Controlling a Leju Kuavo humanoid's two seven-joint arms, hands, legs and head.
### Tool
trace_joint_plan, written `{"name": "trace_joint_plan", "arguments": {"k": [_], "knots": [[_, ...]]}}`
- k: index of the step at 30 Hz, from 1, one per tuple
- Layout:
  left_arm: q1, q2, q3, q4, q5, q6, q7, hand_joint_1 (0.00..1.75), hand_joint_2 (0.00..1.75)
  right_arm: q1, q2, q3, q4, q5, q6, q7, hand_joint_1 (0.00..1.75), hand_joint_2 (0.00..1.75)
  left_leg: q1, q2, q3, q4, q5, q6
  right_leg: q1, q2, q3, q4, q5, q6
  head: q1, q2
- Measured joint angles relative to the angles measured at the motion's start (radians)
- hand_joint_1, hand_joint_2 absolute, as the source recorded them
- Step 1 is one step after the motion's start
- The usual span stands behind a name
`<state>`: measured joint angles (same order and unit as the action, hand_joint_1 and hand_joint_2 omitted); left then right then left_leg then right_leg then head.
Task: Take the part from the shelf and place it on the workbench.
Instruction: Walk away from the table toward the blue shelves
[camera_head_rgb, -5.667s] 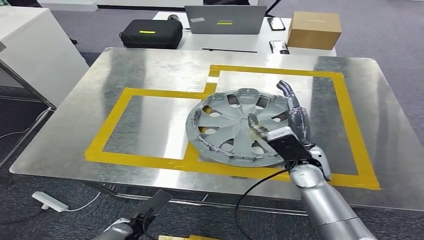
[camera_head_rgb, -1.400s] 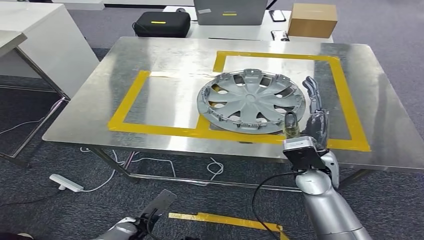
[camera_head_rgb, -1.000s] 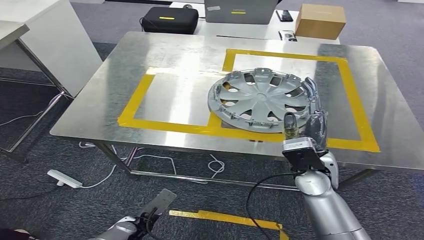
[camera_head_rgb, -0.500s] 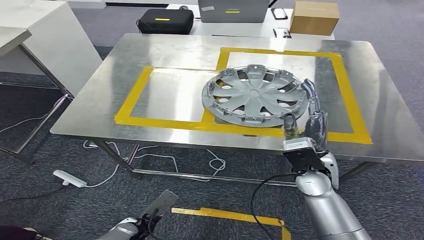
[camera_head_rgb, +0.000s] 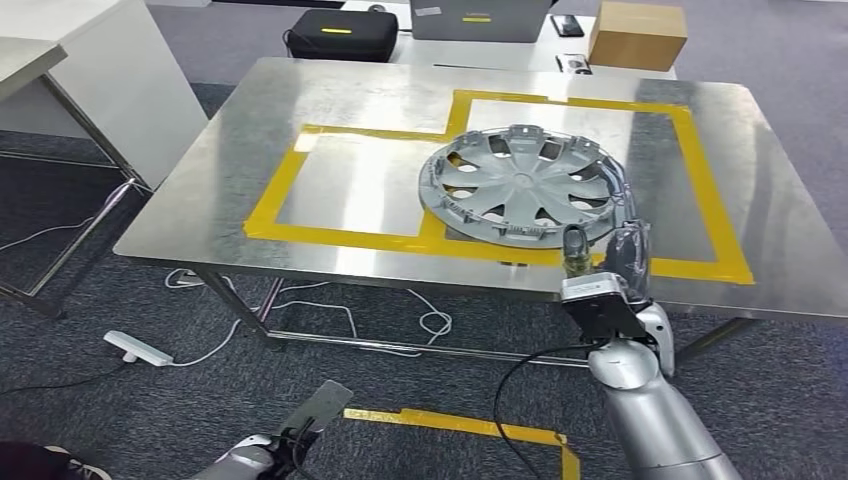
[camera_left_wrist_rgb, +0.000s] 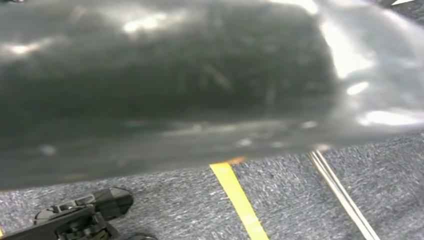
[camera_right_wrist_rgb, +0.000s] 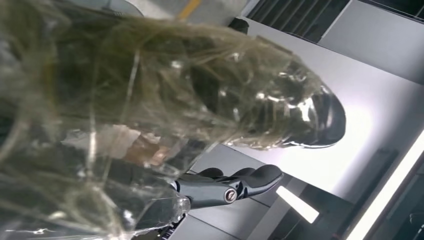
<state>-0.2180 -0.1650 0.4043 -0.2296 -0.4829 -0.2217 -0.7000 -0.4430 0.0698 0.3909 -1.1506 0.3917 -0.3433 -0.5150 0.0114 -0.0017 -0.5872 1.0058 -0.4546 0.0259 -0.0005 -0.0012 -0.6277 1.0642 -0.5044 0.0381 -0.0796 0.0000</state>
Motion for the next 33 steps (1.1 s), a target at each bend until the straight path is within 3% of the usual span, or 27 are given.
{"name": "trace_joint_plan", "arguments": {"k": [2,3,4,5,6,8,10,12,14,16,18,19,20,21,23,25,28,29,31,33], "knots": [[0.0,0.0,-0.003,0.0,0.0,0.0,0.0,0.0,0.0,0.002,0.0,0.0,0.002,-0.001,0.0,0.0,0.0,0.0,0.0,0.001,-0.008,0.0,0.005,0.006,-0.003,0.0,-0.058,0.135,-0.069,0.008,0.004,0.0],[0.001,0.0,-0.004,0.0,0.0,0.0,0.0,0.0,0.0,0.004,0.0,0.0,0.003,-0.002,0.0,0.0,0.0,0.0,0.0,0.001,-0.012,0.001,0.007,0.007,-0.003,0.0,-0.084,0.196,-0.092,0.011,0.004,0.0],[0.002,0.0,-0.004,0.0,0.0,0.0,0.0,0.0,0.0,0.006,0.0,0.0,0.005,-0.003,0.0,0.0,0.0,0.0,-0.001,0.001,-0.015,0.001,0.01,0.007,-0.003,0.0,-0.094,0.226,-0.097,0.012,0.004,0.0],[0.003,0.0,-0.005,0.0,0.0,0.0,0.0,0.0,0.0,0.007,0.0,0.0,0.007,-0.003,0.0,0.0,0.0,0.0,-0.001,0.001,-0.017,0.001,0.011,0.006,-0.003,0.0,-0.084,0.213,-0.082,0.011,0.004,0.0],[0.003,0.0,-0.006,0.0,0.0,0.0,0.0,0.0,0.0,0.007,0.0,0.0,0.008,-0.003,0.0,0.0,0.0,0.0,-0.001,0.0,-0.017,0.001,0.013,0.005,-0.003,0.0,-0.054,0.161,-0.053,0.009,0.004,0.0],[0.003,0.0,-0.008,0.0,0.0,0.0,0.0,0.0,0.0,0.005,0.0,0.001,0.008,-0.003,0.0,0.0,0.0,0.0,-0.003,-0.001,-0.018,0.002,0.015,0.0,-0.002,0.0,0.028,0.016,0.003,0.002,0.004,0.0],[0.003,0.0,-0.01,0.0,0.0,0.0,0.0,0.0,0.0,0.003,0.0,0.001,0.008,-0.003,0.0,0.0,0.0,0.0,-0.006,-0.001,-0.024,0.004,0.021,-0.011,0.001,0.001,0.07,-0.063,0.019,-0.005,0.003,0.0],[0.004,0.0,-0.011,0.0,-0.001,0.0,0.0,0.0,0.0,0.005,0.0,0.001,0.008,-0.003,0.0,0.0,0.0,0.0,-0.006,0.0,-0.03,0.004,0.028,-0.023,0.002,0.003,0.069,-0.069,0.021,-0.013,0.002,0.0],[0.004,0.0,-0.012,0.0,-0.001,0.0,0.0,0.0,0.0,0.005,0.0,0.001,0.008,-0.003,0.0,0.0,0.0,0.0,-0.004,0.0,-0.038,0.021,0.01,-0.033,-0.001,0.002,0.066,-0.073,0.03,-0.027,0.001,0.0],[0.004,0.0,-0.012,0.0,-0.001,0.0,0.0,0.0,0.0,0.004,0.0,0.001,0.008,-0.002,0.0,0.0,0.0,0.0,-0.002,0.0,-0.072,0.109,-0.053,-0.043,-0.004,-0.001,0.061,-0.077,0.038,-0.04,-0.001,0.0],[0.006,0.0,-0.012,0.0,-0.001,0.0,0.0,0.0,0.0,0.006,0.0,0.001,0.008,-0.002,0.0,0.0,0.0,0.0,0.0,0.0,-0.122,0.239,-0.121,-0.049,-0.002,-0.002,0.051,-0.076,0.044,-0.044,-0.002,0.0],[0.007,0.001,-0.012,0.0,-0.001,0.0,0.0,0.0,0.0,0.008,0.0,0.001,0.008,-0.002,0.0,0.0,0.0,0.0,0.0,0.0,-0.133,0.277,-0.133,-0.05,-0.002,-0.002,0.047,-0.076,0.047,-0.044,-0.002,0.0],[0.008,0.001,-0.012,0.0,-0.001,0.0,0.0,0.0,0.0,0.009,0.0,0.001,0.008,-0.002,0.0,0.0,0.0,0.0,0.0,0.0,-0.127,0.279,-0.126,-0.05,-0.001,-0.002,0.043,-0.075,0.05,-0.043,-0.002,0.0],[0.008,0.001,-0.012,0.0,-0.001,0.0,0.0,0.0,0.0,0.009,0.0,0.001,0.008,-0.002,0.0,0.0,0.0,0.0,0.0,0.0,-0.1,0.24,-0.101,-0.048,-0.001,-0.002,0.042,-0.074,0.051,-0.042,-0.002,0.0],[0.007,0.001,-0.012,0.0,-0.001,0.0,0.0,0.0,0.0,0.008,0.0,0.001,0.008,-0.002,0.0,0.0,0.0,0.0,-0.002,0.0,-0.021,0.106,-0.044,-0.041,0.001,-0.001,0.039,-0.07,0.053,-0.038,-0.002,0.0],[0.005,0.001,-0.012,0.0,-0.001,0.0,0.0,0.0,0.0,0.007,0.0,0.001,0.008,-0.002,0.0,0.0,0.0,0.0,-0.005,0.0,0.023,0.019,-0.026,-0.032,0.005,-0.001,0.031,-0.064,0.056,-0.031,-0.001,0.0],[0.006,0.001,-0.012,0.0,0.0,0.0,0.0,0.0,0.0,0.007,0.0,0.002,0.008,-0.001,0.0,0.0,0.0,0.0,-0.006,0.0,0.02,0.004,-0.022,-0.014,0.004,-0.002,0.018,-0.06,0.061,-0.014,-0.001,0.0],[0.006,0.001,-0.012,0.0,0.0,0.0,0.0,0.0,0.0,0.007,0.0,0.002,0.008,-0.001,0.0,0.0,0.0,0.0,-0.005,0.0,0.018,0.001,-0.017,-0.007,0.003,-0.002,0.011,-0.05,0.051,-0.008,0.0,0.0],[0.005,0.0,-0.012,0.0,0.0,0.0,0.0,0.0,0.0,0.007,0.0,0.002,0.008,-0.001,0.0,0.0,0.0,0.0,-0.001,0.002,0.013,-0.003,-0.008,0.006,0.0,0.0,-0.027,0.03,-0.003,0.003,0.003,0.0],[0.005,0.0,-0.012,0.0,0.0,0.0,0.0,0.0,0.0,0.008,0.0,0.002,0.009,-0.002,0.0,0.0,0.0,0.0,-0.002,0.003,0.003,-0.002,-0.002,0.01,-0.003,0.0,-0.084,0.167,-0.071,0.01,0.005,0.0]]}}
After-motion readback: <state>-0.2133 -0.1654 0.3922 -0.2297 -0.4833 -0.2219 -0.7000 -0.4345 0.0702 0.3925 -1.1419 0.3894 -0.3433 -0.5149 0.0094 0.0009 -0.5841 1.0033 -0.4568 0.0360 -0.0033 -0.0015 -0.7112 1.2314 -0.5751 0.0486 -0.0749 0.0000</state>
